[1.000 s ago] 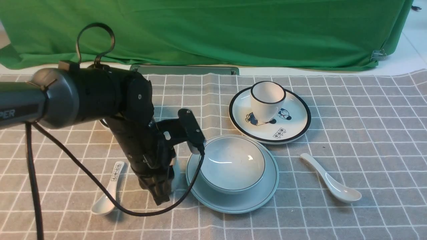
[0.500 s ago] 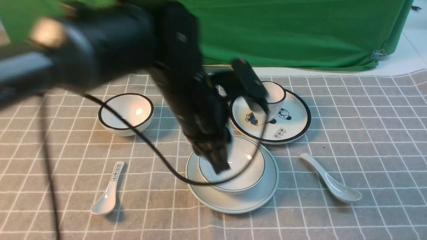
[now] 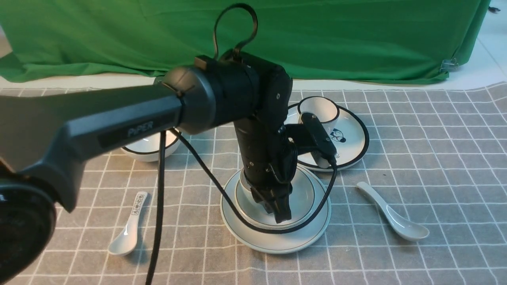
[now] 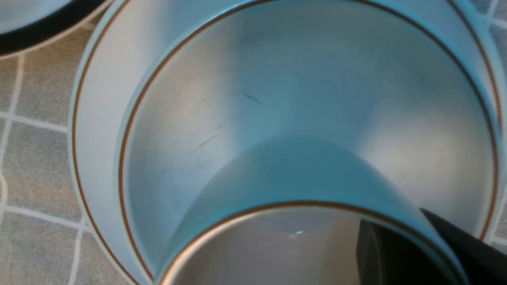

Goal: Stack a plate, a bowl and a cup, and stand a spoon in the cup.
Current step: Use the left arm to put the blue teacup into the blue rice bowl in the middle

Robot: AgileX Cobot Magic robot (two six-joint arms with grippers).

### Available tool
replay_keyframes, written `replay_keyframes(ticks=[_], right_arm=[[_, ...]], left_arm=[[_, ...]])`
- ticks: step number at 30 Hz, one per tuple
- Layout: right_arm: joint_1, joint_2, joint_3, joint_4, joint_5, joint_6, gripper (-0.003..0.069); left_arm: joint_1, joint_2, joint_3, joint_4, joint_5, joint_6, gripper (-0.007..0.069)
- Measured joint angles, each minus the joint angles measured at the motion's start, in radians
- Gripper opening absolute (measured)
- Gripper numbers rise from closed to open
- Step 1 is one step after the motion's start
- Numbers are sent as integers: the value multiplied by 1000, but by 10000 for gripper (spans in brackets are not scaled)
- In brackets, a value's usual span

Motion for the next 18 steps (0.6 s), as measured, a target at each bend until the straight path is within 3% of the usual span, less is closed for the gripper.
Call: replay_keyframes(ticks=[5, 12, 15, 18], right_arm=[[0, 0, 0, 0, 0, 0, 143], [0, 0, 0, -1, -2, 56, 150], [0, 5, 0, -4, -8, 98, 204], [0, 51, 0, -7, -8, 105, 309]], left_arm=[[0, 5, 0, 0, -39, 8, 94], [0, 9, -1, 0, -65, 11, 280], [0, 6, -1, 0, -64, 1, 351], [0, -22, -1, 0, -56, -27, 412]])
